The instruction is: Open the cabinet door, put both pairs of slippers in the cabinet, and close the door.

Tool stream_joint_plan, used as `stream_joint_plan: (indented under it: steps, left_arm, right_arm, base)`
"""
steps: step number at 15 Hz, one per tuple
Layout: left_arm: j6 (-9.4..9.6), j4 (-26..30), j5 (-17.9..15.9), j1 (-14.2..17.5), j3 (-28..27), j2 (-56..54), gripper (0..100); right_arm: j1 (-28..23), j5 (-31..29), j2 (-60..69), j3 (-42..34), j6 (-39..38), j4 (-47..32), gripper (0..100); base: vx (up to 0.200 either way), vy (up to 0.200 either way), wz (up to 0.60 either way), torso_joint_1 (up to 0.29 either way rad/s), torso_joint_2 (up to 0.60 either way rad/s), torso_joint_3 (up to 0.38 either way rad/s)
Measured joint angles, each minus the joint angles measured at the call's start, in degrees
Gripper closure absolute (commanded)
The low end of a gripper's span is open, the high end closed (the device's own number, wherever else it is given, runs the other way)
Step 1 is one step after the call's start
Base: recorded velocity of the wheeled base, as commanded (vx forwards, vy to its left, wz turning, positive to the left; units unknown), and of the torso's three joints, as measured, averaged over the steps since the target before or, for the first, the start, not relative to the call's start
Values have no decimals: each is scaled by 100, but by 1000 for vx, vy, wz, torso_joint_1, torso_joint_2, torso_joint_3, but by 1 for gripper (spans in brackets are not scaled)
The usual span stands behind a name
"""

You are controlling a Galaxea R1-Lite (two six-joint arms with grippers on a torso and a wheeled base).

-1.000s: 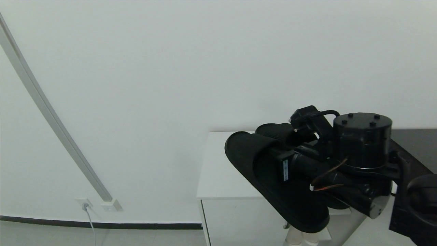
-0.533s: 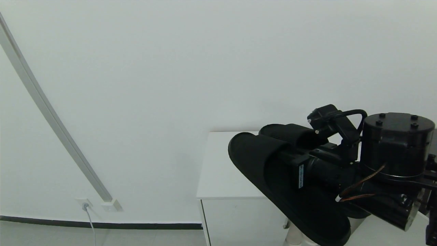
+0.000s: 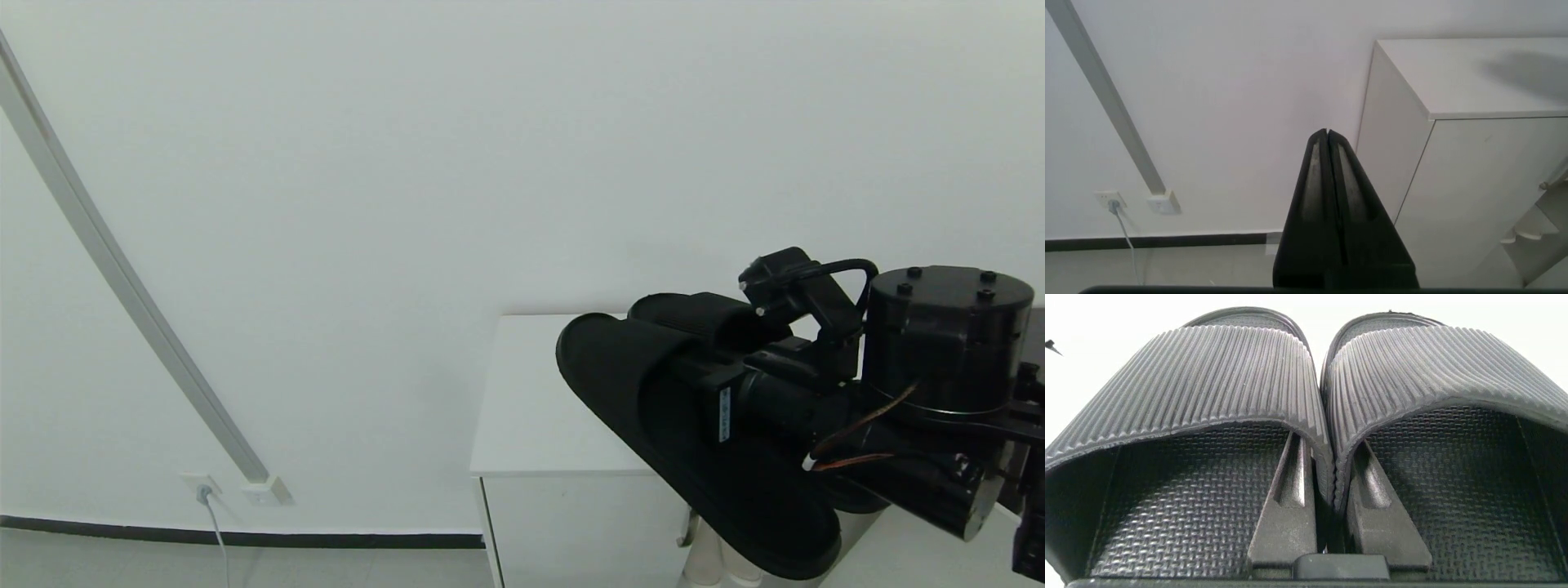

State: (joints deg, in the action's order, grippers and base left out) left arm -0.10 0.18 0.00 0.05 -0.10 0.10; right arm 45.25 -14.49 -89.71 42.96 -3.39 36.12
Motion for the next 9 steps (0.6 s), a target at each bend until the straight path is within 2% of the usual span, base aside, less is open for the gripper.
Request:
stream_joint_plan:
  steps: [8, 9]
  left_arm:
    - [0, 0, -2, 2, 0, 0, 100]
    - [0, 0, -5, 2, 0, 0, 100]
  right_arm:
    - [20, 29, -87, -33, 2, 6, 100]
    - [26, 32, -98, -33, -2, -7, 100]
  base:
    - [-200, 0, 0, 2, 2, 1]
    - [0, 0, 0, 0, 0, 0]
